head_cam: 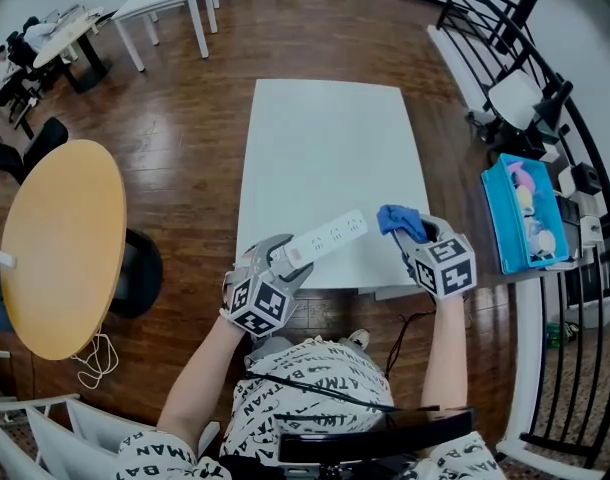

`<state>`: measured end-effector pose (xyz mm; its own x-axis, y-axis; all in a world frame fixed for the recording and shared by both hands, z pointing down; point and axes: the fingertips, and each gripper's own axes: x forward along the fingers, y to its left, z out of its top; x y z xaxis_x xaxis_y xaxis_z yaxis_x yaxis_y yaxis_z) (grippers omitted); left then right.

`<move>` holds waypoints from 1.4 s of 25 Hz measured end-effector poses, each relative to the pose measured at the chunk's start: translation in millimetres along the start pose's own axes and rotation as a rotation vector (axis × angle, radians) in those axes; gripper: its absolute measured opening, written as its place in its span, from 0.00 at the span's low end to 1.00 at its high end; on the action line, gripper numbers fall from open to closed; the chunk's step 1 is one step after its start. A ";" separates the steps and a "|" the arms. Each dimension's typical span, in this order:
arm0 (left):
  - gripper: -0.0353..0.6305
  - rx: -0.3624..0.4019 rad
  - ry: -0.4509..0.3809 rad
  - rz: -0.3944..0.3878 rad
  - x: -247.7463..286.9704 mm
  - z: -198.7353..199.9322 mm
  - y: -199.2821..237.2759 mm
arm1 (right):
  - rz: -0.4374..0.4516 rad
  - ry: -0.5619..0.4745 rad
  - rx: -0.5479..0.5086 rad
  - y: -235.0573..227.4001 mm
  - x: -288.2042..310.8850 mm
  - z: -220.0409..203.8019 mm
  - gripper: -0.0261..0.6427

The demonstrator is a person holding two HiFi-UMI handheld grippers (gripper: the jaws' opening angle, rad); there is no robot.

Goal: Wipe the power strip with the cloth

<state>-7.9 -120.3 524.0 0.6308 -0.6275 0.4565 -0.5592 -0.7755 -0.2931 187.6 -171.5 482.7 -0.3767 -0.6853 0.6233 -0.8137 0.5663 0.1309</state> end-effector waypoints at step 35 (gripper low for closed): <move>0.48 -0.036 -0.009 0.062 3.2 8.5 12.6 | 0.296 -0.070 0.127 133.1 40.6 4.3 0.24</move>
<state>-8.4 -132.7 514.6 0.5989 -0.6749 0.4310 -0.6163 -0.7322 -0.2901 62.1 -125.9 522.2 -0.6312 -0.5318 0.5646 -0.7112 0.6873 -0.1478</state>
